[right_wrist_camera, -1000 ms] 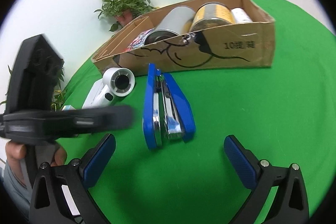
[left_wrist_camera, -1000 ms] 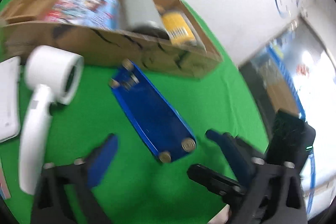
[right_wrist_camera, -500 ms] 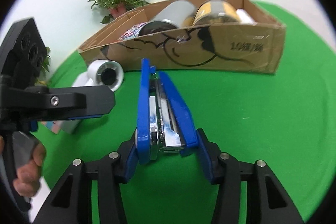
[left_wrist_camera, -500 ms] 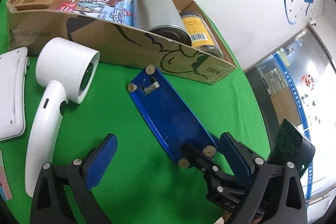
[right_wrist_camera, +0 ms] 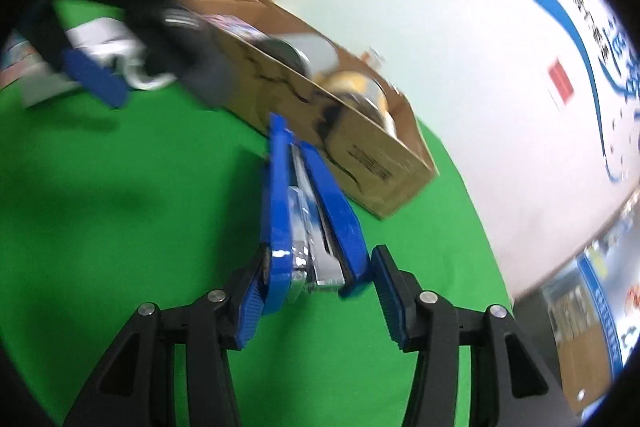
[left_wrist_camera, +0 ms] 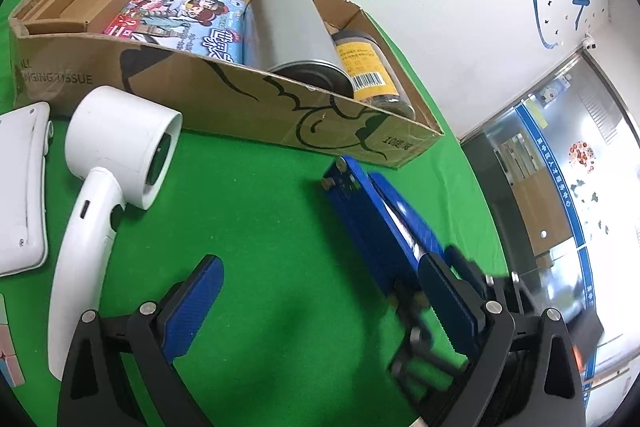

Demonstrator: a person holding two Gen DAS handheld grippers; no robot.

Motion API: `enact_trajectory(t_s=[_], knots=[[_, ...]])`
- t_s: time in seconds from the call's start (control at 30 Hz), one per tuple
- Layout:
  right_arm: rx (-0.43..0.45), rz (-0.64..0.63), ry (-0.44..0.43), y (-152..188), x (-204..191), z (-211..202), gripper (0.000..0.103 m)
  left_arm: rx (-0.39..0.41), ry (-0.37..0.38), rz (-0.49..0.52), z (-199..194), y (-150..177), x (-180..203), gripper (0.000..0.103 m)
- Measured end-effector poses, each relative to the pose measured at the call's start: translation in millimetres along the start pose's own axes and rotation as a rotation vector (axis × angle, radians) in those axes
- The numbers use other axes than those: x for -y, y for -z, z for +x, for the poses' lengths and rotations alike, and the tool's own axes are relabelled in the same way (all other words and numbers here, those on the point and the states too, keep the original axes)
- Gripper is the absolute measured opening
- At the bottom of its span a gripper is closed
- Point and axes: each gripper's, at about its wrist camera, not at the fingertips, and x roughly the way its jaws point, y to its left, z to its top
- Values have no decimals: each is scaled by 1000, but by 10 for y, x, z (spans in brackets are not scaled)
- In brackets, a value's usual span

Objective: Organize rigid objects
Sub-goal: 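Lift and turn the stapler upright with the right gripper while the left gripper grasps it too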

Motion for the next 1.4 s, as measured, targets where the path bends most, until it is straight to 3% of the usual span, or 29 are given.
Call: enact_trajectory(t_s=[0.03, 0.1, 0.2, 0.27, 0.43, 0.53, 0.57, 0.6, 0.63, 0.77, 0.9, 1.0, 1.03, 1.07, 1.1, 1.27, 1.33, 1.4], knots=[[43, 11, -27, 6, -7, -92, 54, 0, 2, -7, -9, -6, -23, 98], [141, 87, -114, 12, 70, -297, 83, -8, 12, -25, -25, -9, -76, 98], [206, 231, -191, 37, 308, -422, 86, -7, 24, -39, -54, -3, -124, 98], [159, 327, -219, 48, 483, -292, 86, -10, 27, -44, -49, -3, -135, 98], [-94, 674, -395, 347, 972, 334, 86, -32, 36, -25, 20, 17, -72, 98], [-165, 748, -501, 458, 1013, 531, 84, -43, 44, -10, 68, 20, -16, 98], [-159, 740, -501, 451, 968, 538, 80, -48, 48, -9, 97, 14, -11, 98], [-148, 705, -490, 423, 927, 527, 60, -52, 51, -7, 113, 25, 9, 98], [-156, 680, -474, 400, 884, 497, 55, -60, 56, -5, 145, 16, 33, 98], [-133, 610, -441, 344, 784, 353, 54, -101, 123, 11, 224, -23, 161, 98], [-86, 420, -336, 211, 570, 181, 52, -144, 180, -3, 337, -67, 254, 98], [-49, 306, -267, 180, 422, 75, 52, -166, 174, -19, 433, -63, 250, 97], [-34, 259, -237, 165, 356, 38, 52, -172, 165, -25, 458, -55, 234, 89], [-12, 204, -200, 151, 291, -15, 51, -184, 149, -29, 490, -45, 211, 73], [5, 156, -178, 140, 234, -45, 51, -205, 126, -28, 560, -37, 186, 66], [66, -60, -48, 123, -72, -177, 51, -192, 126, -27, 548, 10, 71, 52], [71, -92, -39, 112, -133, -182, 52, -183, 123, -33, 514, 22, 39, 50], [83, -69, -84, 102, -119, -224, 60, -181, 109, -40, 492, 48, -27, 50]])
